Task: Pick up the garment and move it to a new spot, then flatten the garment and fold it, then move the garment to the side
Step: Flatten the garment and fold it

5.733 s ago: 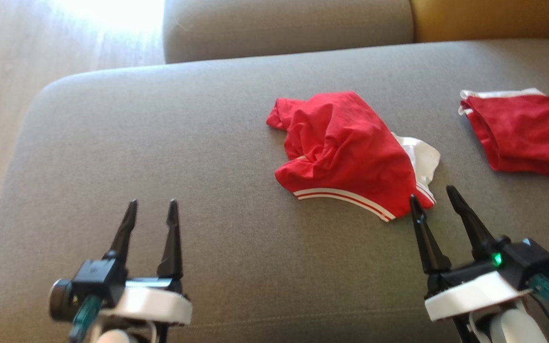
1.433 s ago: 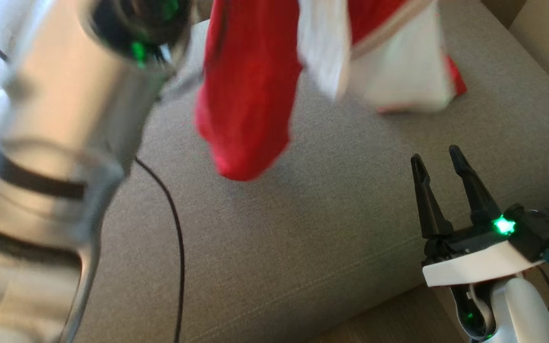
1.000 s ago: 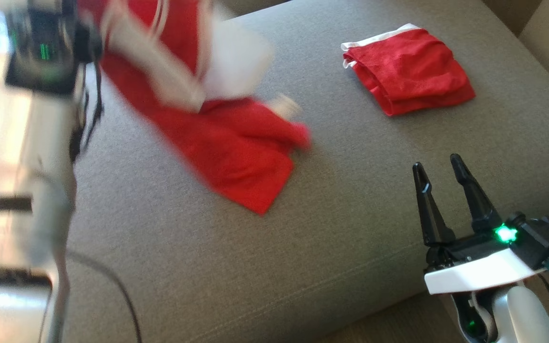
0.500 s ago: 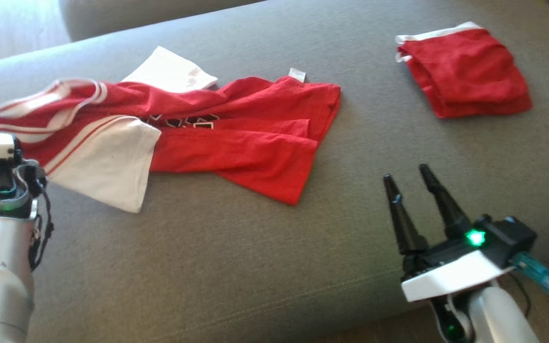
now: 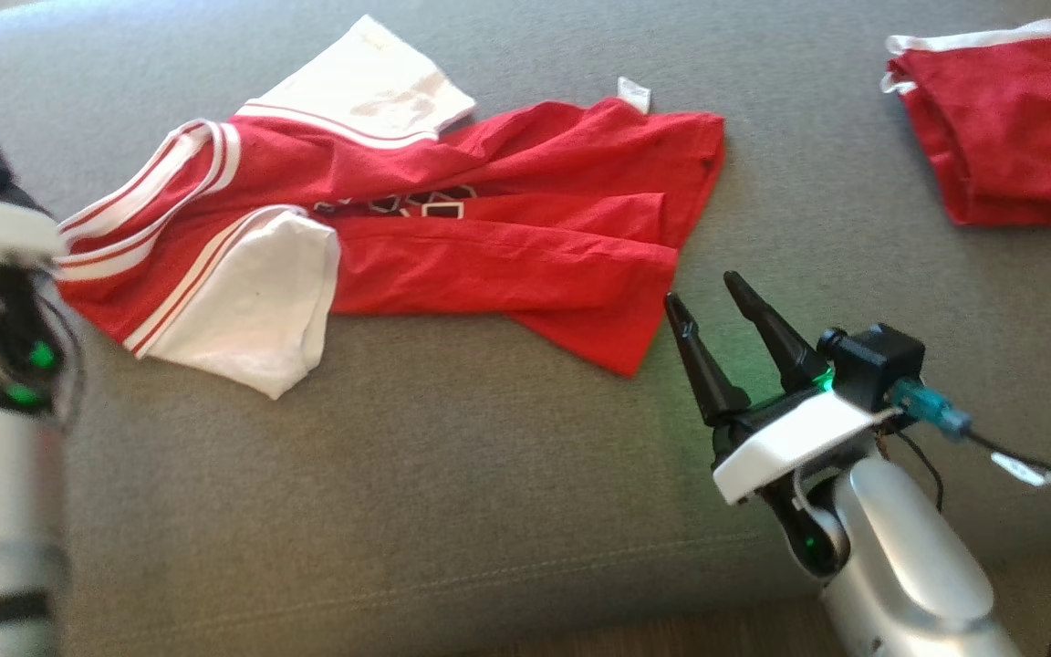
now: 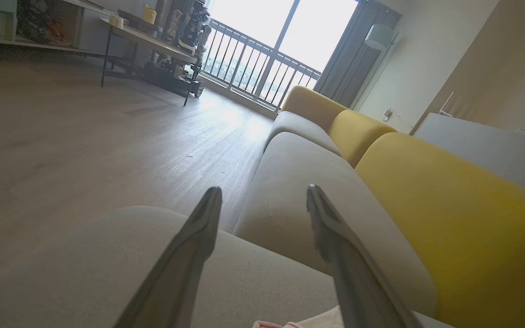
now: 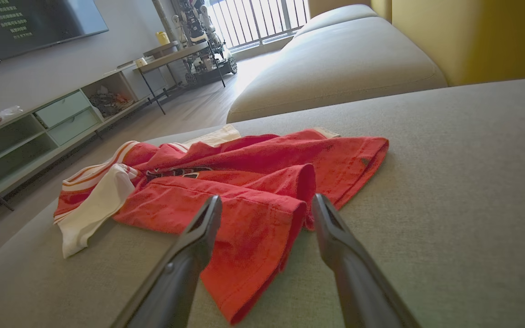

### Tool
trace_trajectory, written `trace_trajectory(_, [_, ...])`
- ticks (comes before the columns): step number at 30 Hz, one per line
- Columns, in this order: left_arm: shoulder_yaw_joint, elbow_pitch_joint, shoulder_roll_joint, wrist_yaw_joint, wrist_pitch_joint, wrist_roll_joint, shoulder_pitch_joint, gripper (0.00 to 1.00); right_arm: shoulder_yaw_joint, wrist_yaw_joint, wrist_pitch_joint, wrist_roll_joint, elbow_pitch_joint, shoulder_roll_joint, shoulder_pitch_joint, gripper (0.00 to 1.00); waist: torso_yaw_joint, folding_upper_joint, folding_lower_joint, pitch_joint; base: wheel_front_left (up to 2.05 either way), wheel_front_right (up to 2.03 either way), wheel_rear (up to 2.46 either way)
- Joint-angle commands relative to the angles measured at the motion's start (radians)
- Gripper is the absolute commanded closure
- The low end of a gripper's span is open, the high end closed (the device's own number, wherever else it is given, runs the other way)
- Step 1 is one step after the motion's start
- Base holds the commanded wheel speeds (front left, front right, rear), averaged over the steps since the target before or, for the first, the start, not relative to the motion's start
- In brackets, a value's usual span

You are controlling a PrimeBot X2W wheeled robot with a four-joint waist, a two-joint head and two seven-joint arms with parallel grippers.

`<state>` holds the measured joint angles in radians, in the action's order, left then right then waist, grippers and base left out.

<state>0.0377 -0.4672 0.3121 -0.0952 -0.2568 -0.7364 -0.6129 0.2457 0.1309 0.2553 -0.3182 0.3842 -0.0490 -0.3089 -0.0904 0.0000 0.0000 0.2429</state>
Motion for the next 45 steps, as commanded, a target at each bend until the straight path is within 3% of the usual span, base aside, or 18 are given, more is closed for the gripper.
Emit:
trace_trajectory(1, [-0.048, 0.096, -0.008, 0.017, -0.005, 0.079, 0.057, 0.00, 0.014, 0.000, 0.006, -0.023, 0.031, -0.001, -0.052, 0.00, 0.024, 0.0000, 0.0000, 0.015, 0.00, 0.00, 0.00])
trace_trajectory(6, [-0.082, 0.248, -0.118, 0.044, -0.005, 0.230, 0.209, 0.00, 0.027, 0.000, 0.006, -0.087, 0.157, -0.001, -0.124, 0.00, 0.055, 0.0000, 0.0000, 0.019, 0.00, 0.00, 0.00])
trace_trajectory(12, [-0.066, 0.327, -0.210, 0.085, -0.005, 0.343, 0.346, 0.00, 0.048, 0.000, 0.006, -0.182, 0.244, -0.001, -0.156, 0.00, 0.090, 0.0000, 0.0000, 0.011, 0.00, 0.00, 0.00])
trace_trajectory(14, [-0.046, 0.335, -0.227, 0.094, -0.005, 0.368, 0.383, 0.00, 0.052, 0.000, 0.006, -0.190, 0.268, -0.001, -0.163, 0.00, 0.101, 0.0000, 0.0000, 0.008, 0.00, 0.00, 0.00])
trace_trajectory(18, [-0.023, 0.337, -0.240, 0.104, -0.005, 0.398, 0.414, 0.00, 0.056, 0.000, 0.006, -0.196, 0.290, -0.001, -0.176, 0.10, 0.114, 0.0000, 0.0000, 0.008, 0.00, 0.00, 0.00])
trace_trajectory(21, [-0.003, 0.331, -0.248, 0.108, -0.005, 0.432, 0.437, 0.00, 0.056, 0.000, 0.006, -0.203, 0.288, -0.001, -0.188, 0.25, 0.120, 0.0000, 0.0000, 0.009, 0.00, 0.00, 0.00])
trace_trajectory(26, [0.017, 0.312, -0.255, 0.117, -0.005, 0.469, 0.455, 0.00, 0.033, 0.000, 0.006, -0.182, 0.277, -0.001, -0.191, 0.27, 0.123, 0.0000, 0.0000, 0.009, 0.00, 0.00, 0.00])
trace_trajectory(27, [0.019, 0.309, -0.256, 0.118, -0.005, 0.473, 0.457, 0.00, 0.029, 0.000, 0.006, -0.178, 0.275, -0.001, -0.191, 0.31, 0.123, 0.0000, 0.0000, 0.009, 0.00, 0.00, 0.00])
trace_trajectory(28, [0.021, 0.305, -0.257, 0.119, -0.005, 0.473, 0.459, 0.00, 0.027, 0.000, 0.006, -0.176, 0.273, -0.001, -0.190, 0.49, 0.124, 0.0000, 0.0000, 0.009, 0.00, 0.00, 0.00])
trace_trajectory(30, [0.024, 0.297, -0.258, 0.121, -0.005, 0.473, 0.461, 0.00, 0.023, 0.000, 0.006, -0.170, 0.271, -0.001, -0.189, 0.69, 0.125, 0.0000, 0.0000, 0.008, 0.00, 0.00, 0.00])
trace_trajectory(31, [0.027, 0.288, -0.259, 0.122, -0.005, 0.472, 0.463, 0.00, 0.024, 0.000, 0.006, -0.168, 0.271, -0.001, -0.188, 0.96, 0.125, 0.0000, 0.0000, 0.008, 0.00, 0.00, 0.00])
trace_trajectory(32, [0.031, 0.279, -0.259, 0.124, -0.005, 0.471, 0.464, 0.00, 0.024, 0.000, 0.006, -0.166, 0.272, -0.001, -0.187, 1.00, 0.126, 0.0000, 0.0000, 0.008, 0.00, 0.00, 0.00])
trace_trajectory(38, [0.077, 0.170, -0.261, 0.133, 0.030, 0.415, 0.455, 0.00, 0.022, 0.000, 0.006, -0.150, 0.263, -0.001, -0.199, 1.00, 0.118, 0.0000, 0.0000, 0.024, 0.00, 0.00, 0.00])
trace_trajectory(45, [0.131, 0.074, -0.262, 0.070, 0.144, 0.322, 0.409, 0.00, 0.028, 0.000, 0.006, -0.134, 0.248, -0.001, -0.212, 1.00, 0.099, 0.0000, 0.0000, 0.046, 0.00, 0.00, 0.00])
